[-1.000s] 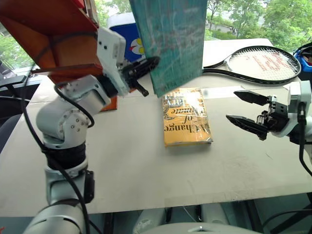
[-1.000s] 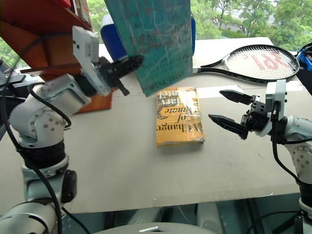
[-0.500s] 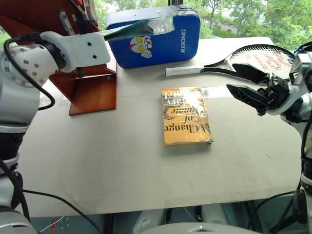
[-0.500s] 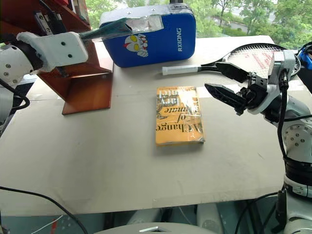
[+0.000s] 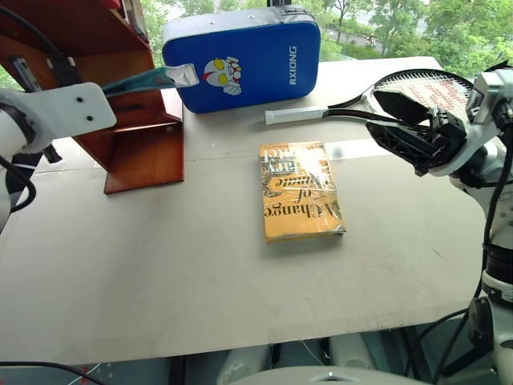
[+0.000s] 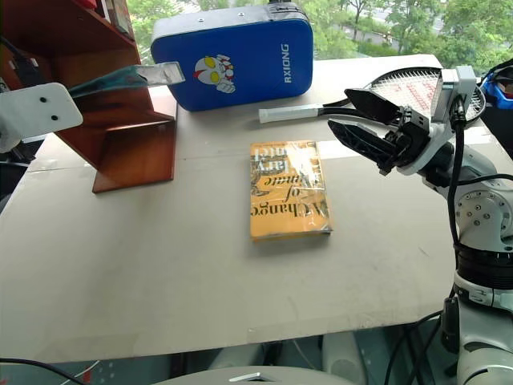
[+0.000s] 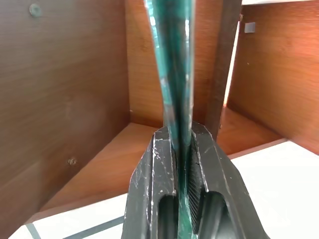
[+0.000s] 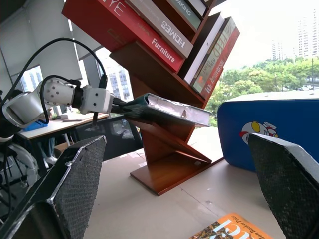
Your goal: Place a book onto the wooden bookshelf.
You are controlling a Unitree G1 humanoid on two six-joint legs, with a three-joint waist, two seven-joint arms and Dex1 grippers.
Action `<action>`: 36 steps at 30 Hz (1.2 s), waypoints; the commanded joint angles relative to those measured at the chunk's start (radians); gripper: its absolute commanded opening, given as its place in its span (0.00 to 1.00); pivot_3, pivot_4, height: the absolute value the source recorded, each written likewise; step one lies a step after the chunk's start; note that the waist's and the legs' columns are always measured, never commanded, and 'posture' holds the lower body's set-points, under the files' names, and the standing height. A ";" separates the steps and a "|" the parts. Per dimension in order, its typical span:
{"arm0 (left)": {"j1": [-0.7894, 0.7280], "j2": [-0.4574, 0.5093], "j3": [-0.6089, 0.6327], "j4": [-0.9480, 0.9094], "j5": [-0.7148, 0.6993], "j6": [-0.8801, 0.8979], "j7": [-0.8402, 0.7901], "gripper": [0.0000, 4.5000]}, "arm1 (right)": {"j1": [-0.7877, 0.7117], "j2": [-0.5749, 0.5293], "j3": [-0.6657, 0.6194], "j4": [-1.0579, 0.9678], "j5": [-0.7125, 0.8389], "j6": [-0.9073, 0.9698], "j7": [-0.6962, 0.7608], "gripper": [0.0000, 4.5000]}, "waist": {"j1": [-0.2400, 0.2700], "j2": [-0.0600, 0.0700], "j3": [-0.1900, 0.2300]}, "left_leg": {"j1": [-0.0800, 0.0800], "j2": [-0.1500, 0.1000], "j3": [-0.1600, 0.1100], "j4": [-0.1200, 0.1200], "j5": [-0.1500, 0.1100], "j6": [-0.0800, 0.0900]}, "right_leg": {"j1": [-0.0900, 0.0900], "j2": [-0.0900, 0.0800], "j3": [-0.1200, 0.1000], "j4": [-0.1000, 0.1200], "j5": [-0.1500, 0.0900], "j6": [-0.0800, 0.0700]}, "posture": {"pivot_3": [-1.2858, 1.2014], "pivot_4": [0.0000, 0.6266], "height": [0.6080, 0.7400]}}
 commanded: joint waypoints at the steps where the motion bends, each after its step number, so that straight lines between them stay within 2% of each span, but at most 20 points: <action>1: 0.019 0.035 0.081 0.000 0.044 0.050 -0.004 0.00 | -0.010 -0.002 -0.014 -0.017 0.003 -0.004 -0.001 1.00 | -0.010 0.000 0.000 | 0.000 0.000 0.000 0.000 0.000 0.000 | 0.000 0.000 0.000 0.000 0.000 0.000 | 0.52 0.24 1.00; 5: 0.034 0.041 0.084 -0.022 0.042 0.097 -0.032 0.00 | -0.003 -0.003 -0.015 -0.023 -0.002 -0.004 0.000 1.00 | -0.018 0.000 0.000 | 0.000 0.000 0.002 0.000 0.000 0.000 | -0.002 0.000 0.001 0.006 0.000 0.000 | 0.52 0.24 1.00; 7: 0.038 0.041 0.078 -0.038 0.049 0.120 -0.037 0.18 | 0.001 -0.005 -0.016 -0.022 -0.005 -0.004 0.003 1.00 | -0.019 0.000 0.000 | 0.000 0.000 0.003 0.000 0.000 0.000 | -0.002 0.000 0.002 0.008 0.000 0.000 | 0.52 0.24 1.00; 9: 0.039 0.040 0.072 -0.053 0.054 0.139 -0.037 0.31 | 0.005 -0.005 -0.016 -0.021 -0.008 -0.005 0.007 1.00 | -0.017 0.000 0.000 | 0.000 0.000 0.003 0.000 0.000 0.000 | -0.003 0.000 0.002 0.008 0.000 0.000 | 0.52 0.24 1.00; 13: 0.033 0.039 0.072 -0.061 0.065 0.161 -0.028 0.72 | 0.011 -0.005 -0.016 -0.019 -0.009 -0.004 0.011 1.00 | -0.009 0.000 0.000 | 0.000 0.000 0.003 0.000 0.000 0.000 | -0.002 0.000 0.001 0.008 0.000 0.000 | 0.52 0.24 1.00; 16: 0.043 0.032 0.086 -0.070 0.070 0.179 -0.029 0.98 | 0.014 -0.005 -0.018 -0.015 -0.011 -0.004 0.014 1.00 | -0.007 0.000 0.000 | 0.000 0.000 0.002 0.001 0.000 0.000 | -0.002 -0.001 0.000 0.008 0.000 0.000 | 0.52 0.24 1.00; 20: 0.050 -0.022 0.128 -0.119 0.046 0.239 -0.024 0.98 | 0.012 -0.009 -0.023 -0.003 -0.009 0.001 0.019 1.00 | -0.008 0.000 0.000 | 0.000 0.000 0.002 0.001 0.000 0.000 | -0.002 -0.001 0.000 0.009 0.000 0.000 | 0.52 0.24 1.00; 25: -0.030 -0.128 0.149 -0.202 -0.049 0.319 -0.019 0.98 | 0.022 -0.015 -0.017 0.008 -0.016 0.006 0.034 1.00 | -0.007 0.000 0.000 | 0.000 0.000 0.002 0.002 0.000 0.000 | -0.002 -0.001 0.000 0.009 0.000 0.000 | 0.52 0.24 1.00; 27: -0.054 -0.178 0.171 -0.254 -0.117 0.409 -0.047 0.98 | 0.032 -0.020 -0.021 0.014 -0.018 0.009 0.038 1.00 | -0.007 -0.001 0.000 | -0.001 0.000 0.002 0.004 0.000 0.000 | -0.002 -0.001 0.000 0.010 0.000 0.000 | 0.52 0.24 1.00; 29: -0.110 -0.229 0.184 -0.331 -0.225 0.578 -0.093 0.98 | 0.043 -0.026 -0.024 0.014 -0.018 0.013 0.045 1.00 | -0.007 -0.001 -0.001 | -0.001 0.000 0.002 0.004 0.000 0.000 | -0.002 -0.001 0.000 0.011 0.000 0.000 | 0.52 0.24 1.00; 30: -0.234 -0.301 0.188 -0.369 -0.304 0.730 -0.098 0.98 | 0.051 -0.033 -0.022 0.008 -0.020 0.017 0.049 1.00 | -0.005 -0.001 -0.001 | -0.002 -0.001 0.001 0.006 0.000 0.000 | -0.002 -0.001 -0.001 0.011 0.000 0.000 | 0.52 0.24 1.00; 33: -0.514 -0.425 0.206 -0.389 -0.466 0.990 -0.108 0.98 | 0.062 -0.044 -0.020 -0.008 -0.013 0.027 0.049 1.00 | 0.005 -0.006 0.000 | -0.006 -0.001 -0.002 0.016 0.000 0.000 | -0.001 -0.001 -0.004 0.011 0.000 0.000 | 0.52 0.24 1.00; 36: -0.618 -0.568 0.277 -0.405 -0.624 1.163 -0.139 0.98 | 0.082 -0.055 -0.021 -0.018 -0.023 0.030 0.057 1.00 | 0.004 -0.005 -0.001 | -0.005 -0.002 -0.001 0.019 0.000 0.000 | 0.000 -0.002 -0.004 0.012 0.001 0.000 | 0.52 0.24 1.00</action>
